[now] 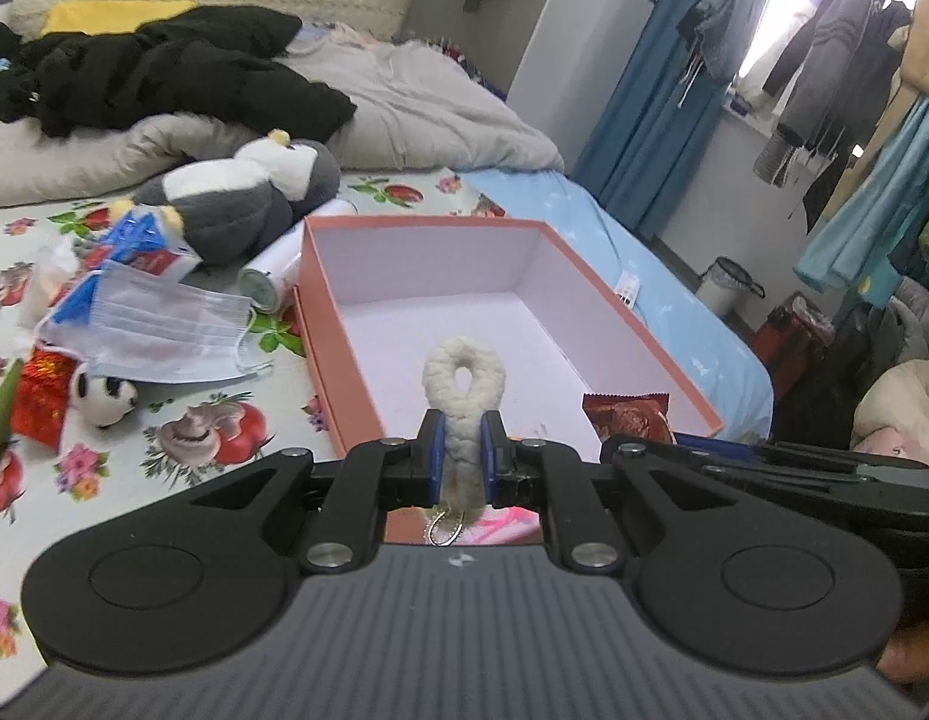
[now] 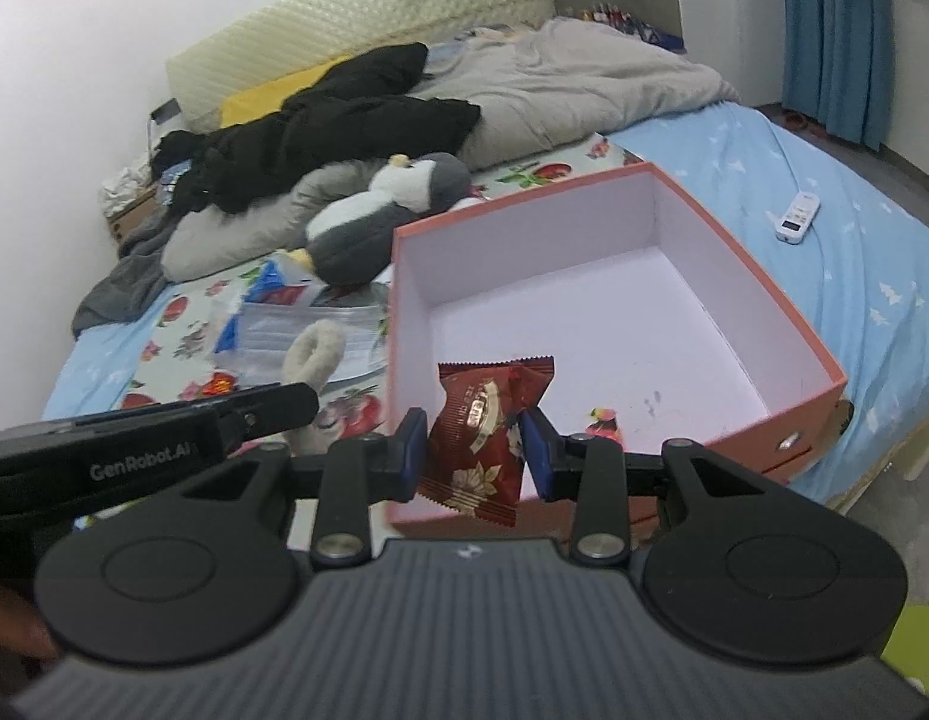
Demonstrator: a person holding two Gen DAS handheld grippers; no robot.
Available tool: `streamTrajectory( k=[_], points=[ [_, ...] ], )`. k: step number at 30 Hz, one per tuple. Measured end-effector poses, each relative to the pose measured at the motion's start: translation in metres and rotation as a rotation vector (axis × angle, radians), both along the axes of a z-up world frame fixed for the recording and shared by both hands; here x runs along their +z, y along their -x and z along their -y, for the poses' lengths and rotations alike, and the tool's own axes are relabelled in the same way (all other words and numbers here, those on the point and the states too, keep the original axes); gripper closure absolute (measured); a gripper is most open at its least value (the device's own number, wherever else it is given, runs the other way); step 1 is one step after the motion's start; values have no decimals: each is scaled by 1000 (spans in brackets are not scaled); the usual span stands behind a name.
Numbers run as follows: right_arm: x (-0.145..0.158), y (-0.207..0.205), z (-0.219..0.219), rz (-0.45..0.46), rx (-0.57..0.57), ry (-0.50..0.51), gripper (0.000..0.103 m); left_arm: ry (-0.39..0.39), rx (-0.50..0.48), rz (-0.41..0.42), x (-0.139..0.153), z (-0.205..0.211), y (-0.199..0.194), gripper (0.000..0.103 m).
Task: Organize soft objects
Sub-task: 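Carry hair tie in left gripper while right gripper carries candy over pink box, then open left gripper to drop hair tie while right gripper releases candy into box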
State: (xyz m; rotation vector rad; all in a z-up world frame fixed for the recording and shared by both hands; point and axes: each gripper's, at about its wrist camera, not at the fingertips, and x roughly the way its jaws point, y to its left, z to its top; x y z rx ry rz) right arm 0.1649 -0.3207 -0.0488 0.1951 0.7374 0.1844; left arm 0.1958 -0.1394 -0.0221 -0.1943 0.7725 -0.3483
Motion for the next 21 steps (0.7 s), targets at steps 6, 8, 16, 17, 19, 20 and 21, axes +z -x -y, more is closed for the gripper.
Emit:
streamTrajectory(
  k=[6,8,16,17,19,20,21],
  points=[
    [-20,-46,14,-44,-16,6,65,-13,-24,-46,-23,18,-55,88],
    [-29,-62,19,-63,-21,7,65,-18,-28,-62,-31,25,-74,88],
    [-66,-112,36,-134,-35,-7,65,-48,-57,-119,-64,48,-135,88],
    [-69,-117,37,-141,-37,-4,65,-53,-59,-126,-67,50,-140,87],
    [-75,-124,40,-156,-44,-9,64,-51,-61,-144,-73,50,-149,87],
    [-77,-127,40,-164,-47,-15,64,-52,-59,-150,-74,50,-151,87],
    [-79,-128,41,-168,-49,-20,63,-55,-61,-158,-76,51,-154,78]
  ],
)
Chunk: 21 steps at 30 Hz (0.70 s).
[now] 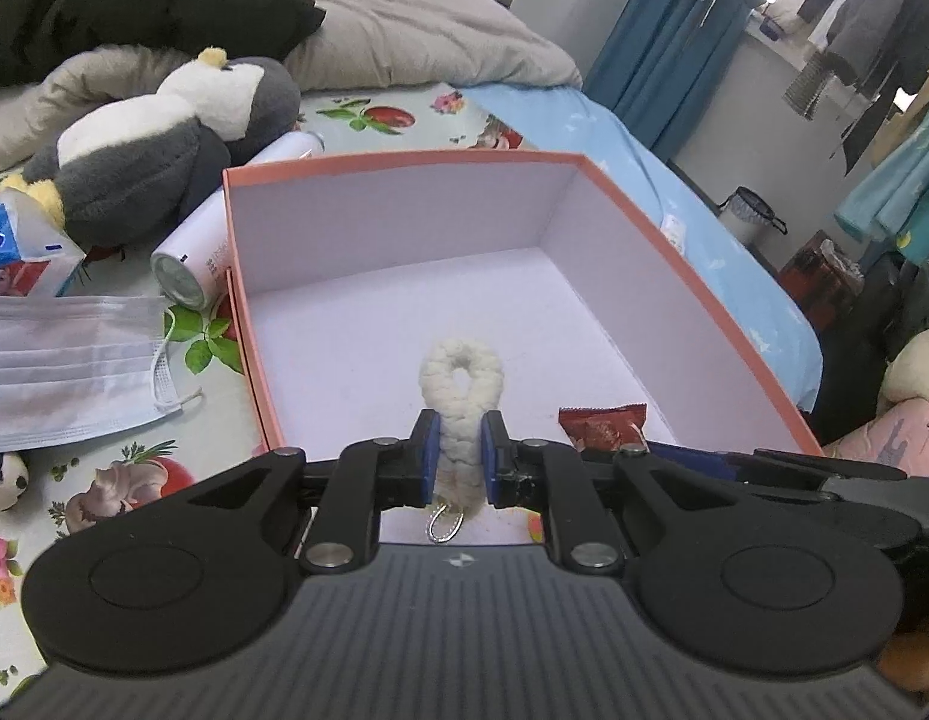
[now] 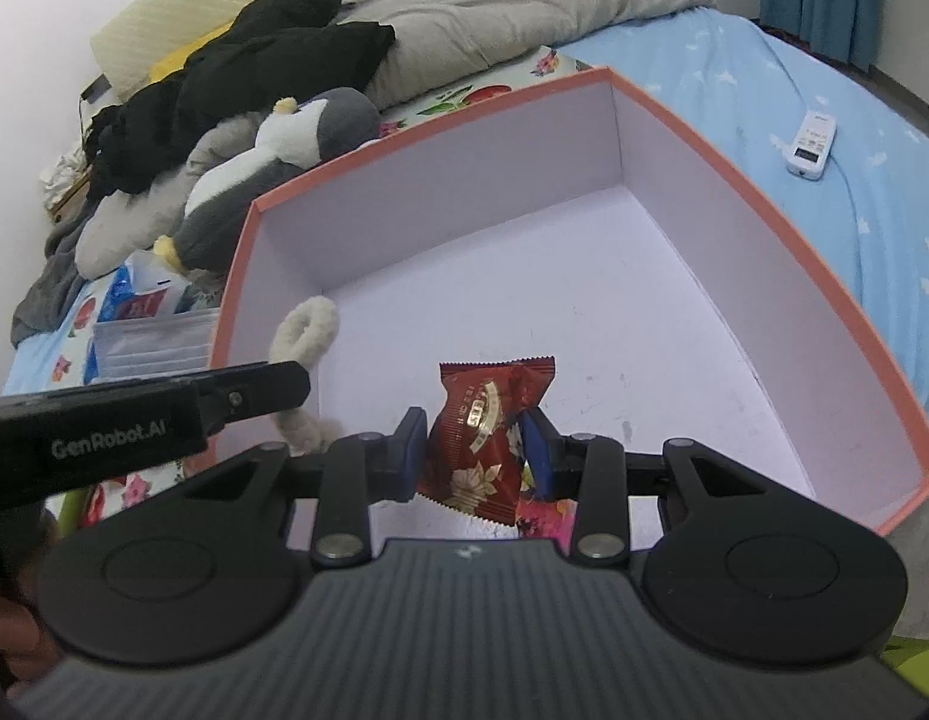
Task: Organize soft objects
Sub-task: 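Open left gripper to drop hair tie while right gripper releases candy into box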
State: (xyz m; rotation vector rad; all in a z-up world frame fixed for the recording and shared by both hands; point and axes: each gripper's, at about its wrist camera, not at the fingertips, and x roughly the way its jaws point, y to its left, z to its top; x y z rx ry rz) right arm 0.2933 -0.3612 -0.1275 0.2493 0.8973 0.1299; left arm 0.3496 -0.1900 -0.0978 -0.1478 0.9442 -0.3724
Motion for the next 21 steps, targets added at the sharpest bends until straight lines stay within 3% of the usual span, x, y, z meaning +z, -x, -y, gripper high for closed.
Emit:
streamTrajectory(
  k=[3,11,21],
  points=[
    [-2,-2,-1,-3,15,9,60,3,0,-10,-1,-3,-4,63],
    [9,12,1,6,-8,2,57,-6,-3,33,20,-10,21,63],
    [44,55,-3,80,-40,-37,57,11,3,113,63,-24,83,63]
  ],
)
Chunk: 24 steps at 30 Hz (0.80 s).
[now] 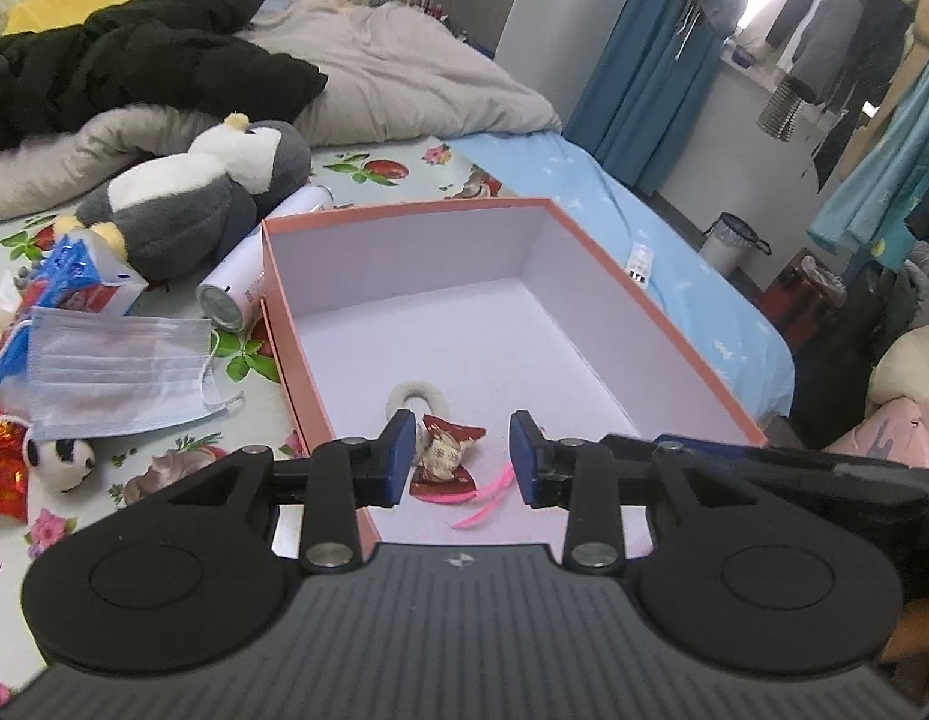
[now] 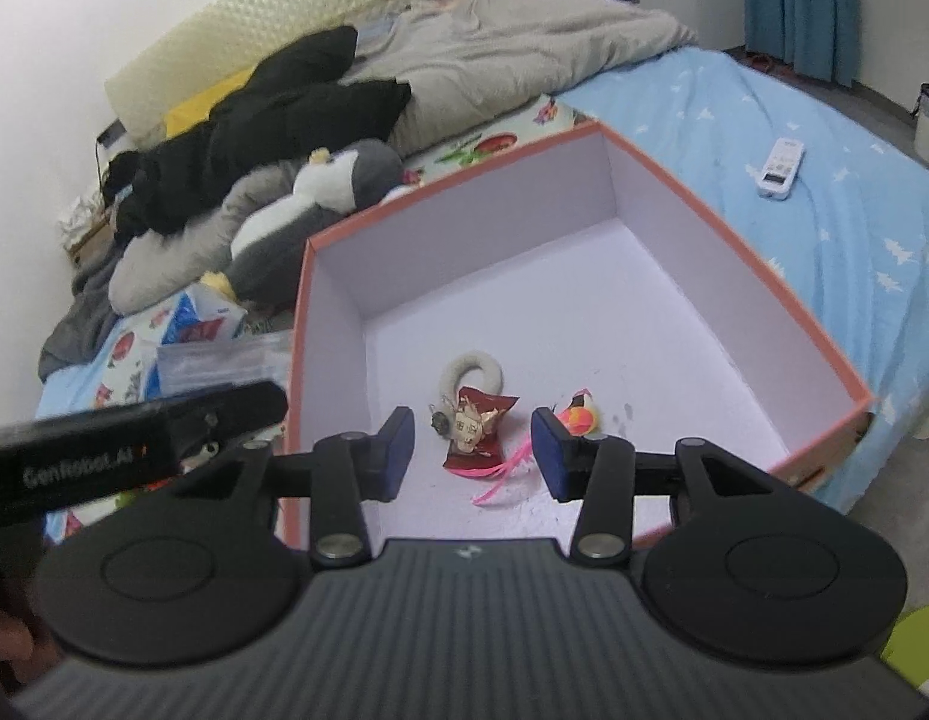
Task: Organize soft objects
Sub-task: 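Open left gripper to drop hair tie while right gripper releases candy into box, then withdraw both open grippers from the pink box back toward the pile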
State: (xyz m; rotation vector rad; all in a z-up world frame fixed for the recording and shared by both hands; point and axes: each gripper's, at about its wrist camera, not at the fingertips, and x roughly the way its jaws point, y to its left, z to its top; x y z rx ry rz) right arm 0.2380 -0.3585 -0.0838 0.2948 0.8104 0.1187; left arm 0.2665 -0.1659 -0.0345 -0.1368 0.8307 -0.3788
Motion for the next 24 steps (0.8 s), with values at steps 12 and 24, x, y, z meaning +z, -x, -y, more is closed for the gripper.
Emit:
streamTrajectory(
  k=[12,24],
  points=[
    [38,65,-2,95,-12,9,57,32,12,92,44,-12,79,63],
    [54,118,-27,157,64,18,57,41,66,149,63,-37,153,63]
  ],
)
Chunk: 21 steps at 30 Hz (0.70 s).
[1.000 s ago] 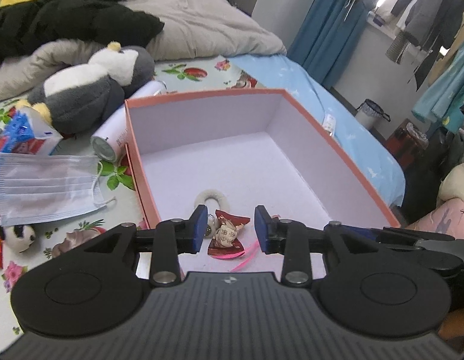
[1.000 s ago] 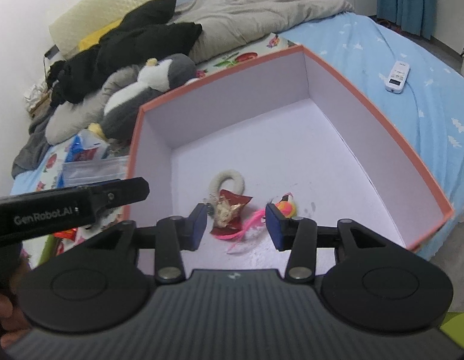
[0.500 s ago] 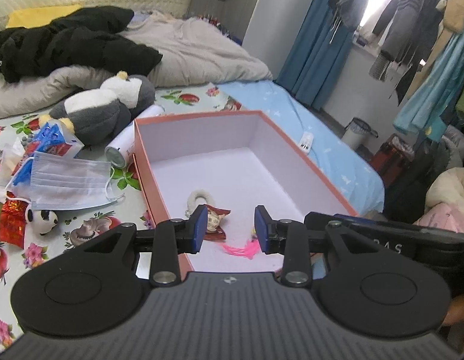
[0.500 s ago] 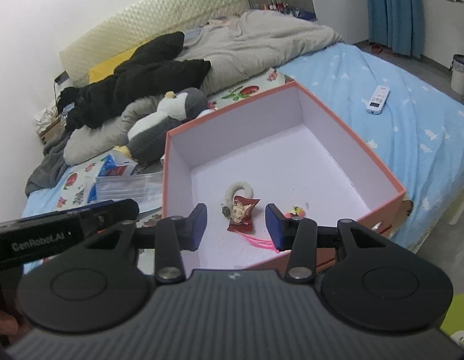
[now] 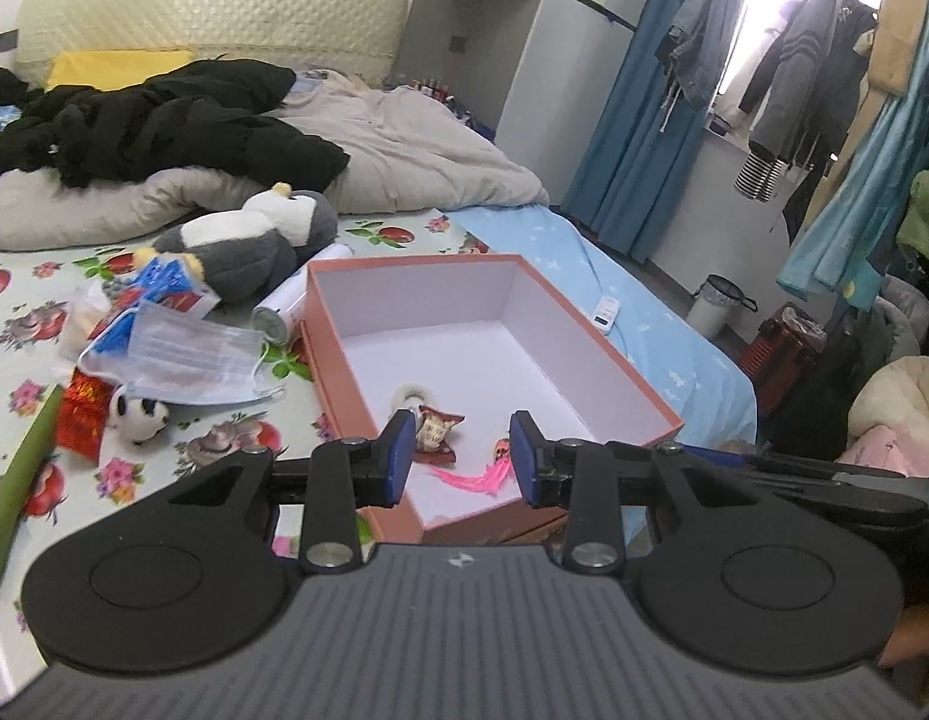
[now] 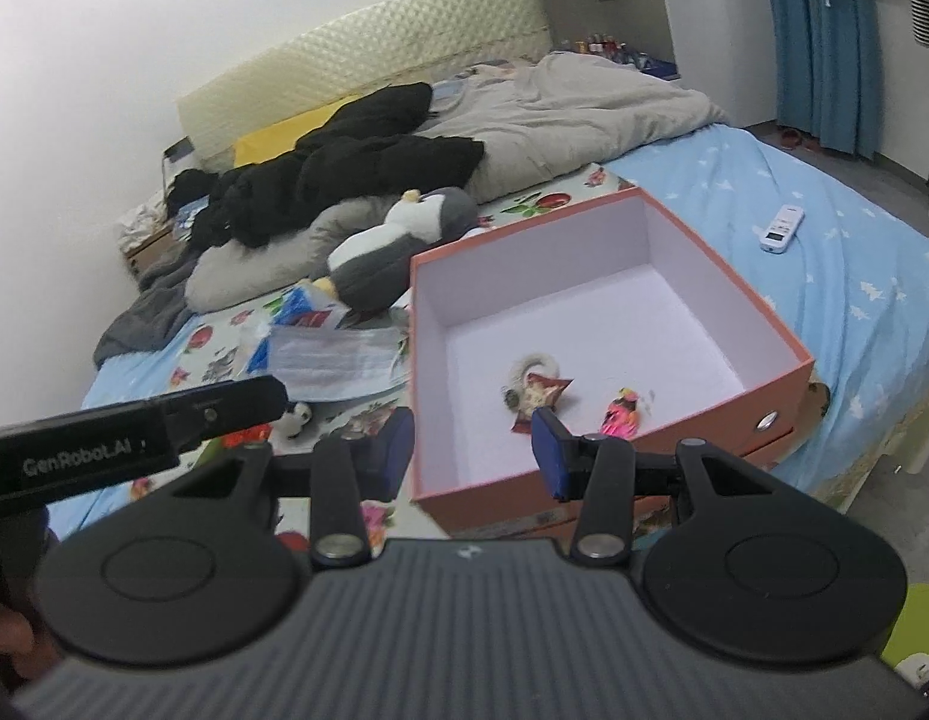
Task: Organize soft objects
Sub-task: 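Withdraw both open grippers from the pink box back toward the pile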
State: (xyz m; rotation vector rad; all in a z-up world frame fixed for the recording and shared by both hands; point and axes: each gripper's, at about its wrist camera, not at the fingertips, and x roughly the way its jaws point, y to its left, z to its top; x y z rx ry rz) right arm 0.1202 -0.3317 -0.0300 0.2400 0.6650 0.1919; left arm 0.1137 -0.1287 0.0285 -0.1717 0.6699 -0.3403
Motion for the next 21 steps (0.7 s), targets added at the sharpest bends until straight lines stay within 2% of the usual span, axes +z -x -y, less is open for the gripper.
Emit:
streamTrajectory(
  k=[11,15,21],
  points=[
    [2,28,-21,19,53,0,57,3,69,15,1,-29,39,63],
    [4,33,-31,26,84,0,57,-2,107,24,2,-41,53,58],
    [5,37,-52,27,150,1,57,-5,181,12,-3,-63,71,58]
  ],
)
